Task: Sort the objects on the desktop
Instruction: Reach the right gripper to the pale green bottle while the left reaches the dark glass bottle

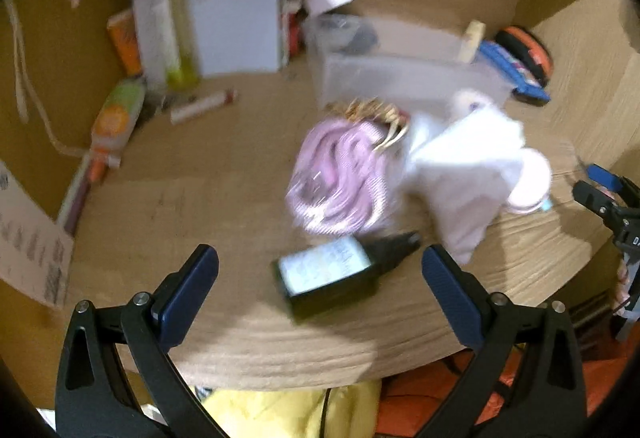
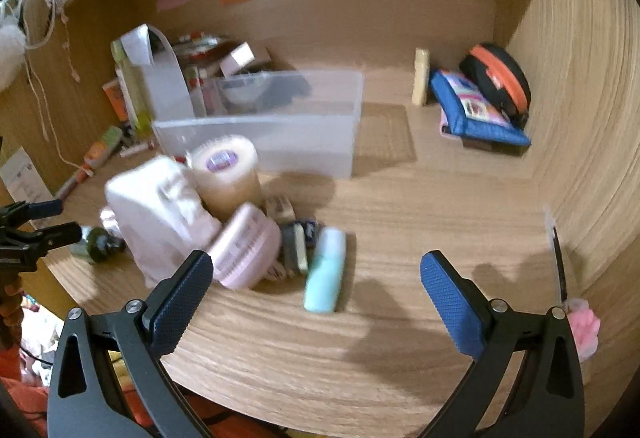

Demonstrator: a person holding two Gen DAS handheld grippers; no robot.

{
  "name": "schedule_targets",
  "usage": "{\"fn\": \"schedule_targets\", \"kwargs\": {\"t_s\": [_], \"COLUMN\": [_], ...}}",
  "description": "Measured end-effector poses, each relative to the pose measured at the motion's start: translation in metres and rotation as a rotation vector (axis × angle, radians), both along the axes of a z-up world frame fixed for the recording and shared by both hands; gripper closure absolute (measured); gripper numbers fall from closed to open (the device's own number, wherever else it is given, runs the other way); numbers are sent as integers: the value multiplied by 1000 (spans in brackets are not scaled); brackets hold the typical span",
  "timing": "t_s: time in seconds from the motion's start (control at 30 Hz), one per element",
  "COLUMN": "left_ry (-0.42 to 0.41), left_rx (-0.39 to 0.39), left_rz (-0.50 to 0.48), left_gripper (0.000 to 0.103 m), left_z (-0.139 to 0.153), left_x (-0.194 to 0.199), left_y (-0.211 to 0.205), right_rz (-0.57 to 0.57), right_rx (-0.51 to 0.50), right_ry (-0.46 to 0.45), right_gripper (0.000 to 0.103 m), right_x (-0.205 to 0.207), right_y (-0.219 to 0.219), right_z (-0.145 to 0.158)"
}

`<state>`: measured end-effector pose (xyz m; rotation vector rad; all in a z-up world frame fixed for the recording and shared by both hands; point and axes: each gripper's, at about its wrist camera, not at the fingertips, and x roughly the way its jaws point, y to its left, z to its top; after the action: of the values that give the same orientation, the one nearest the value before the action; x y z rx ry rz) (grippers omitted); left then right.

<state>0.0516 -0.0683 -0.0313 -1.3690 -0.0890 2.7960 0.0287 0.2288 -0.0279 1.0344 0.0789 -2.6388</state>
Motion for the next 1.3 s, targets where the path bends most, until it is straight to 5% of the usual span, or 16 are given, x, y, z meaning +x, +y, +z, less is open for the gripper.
{"fn": "schedule_targets", "kwargs": {"t_s": [0.23, 0.57, 0.73, 0.87, 1.07, 1.3], "left_ry": [-40, 31, 44, 52, 77, 90], "left_rx": [129, 80, 51, 73, 80, 77], "left_rz": [30, 9, -20, -34, -56, -23], "left_gripper": [0, 0, 0, 20, 47, 47], "left_z": [-23, -30, -34, -36, -35, -30], "left_x": [0, -6, -13, -15, -9, -1], "left_y": [-11, -2, 4, 4, 8, 7], "right_rz": [4, 39, 69, 76, 52, 5], "right_rx": [52, 78, 116, 116, 112, 88], "right_ry": [-91, -141, -127, -121, -127, -133], "right_gripper": [8, 24, 42, 62, 64, 64], "right_x": [-9, -26, -34, -36, -35, -30], "right_y": [0, -12, -22, -20, -10, 9], "right_z": [-31, -51, -51, -50, -50, -46]}}
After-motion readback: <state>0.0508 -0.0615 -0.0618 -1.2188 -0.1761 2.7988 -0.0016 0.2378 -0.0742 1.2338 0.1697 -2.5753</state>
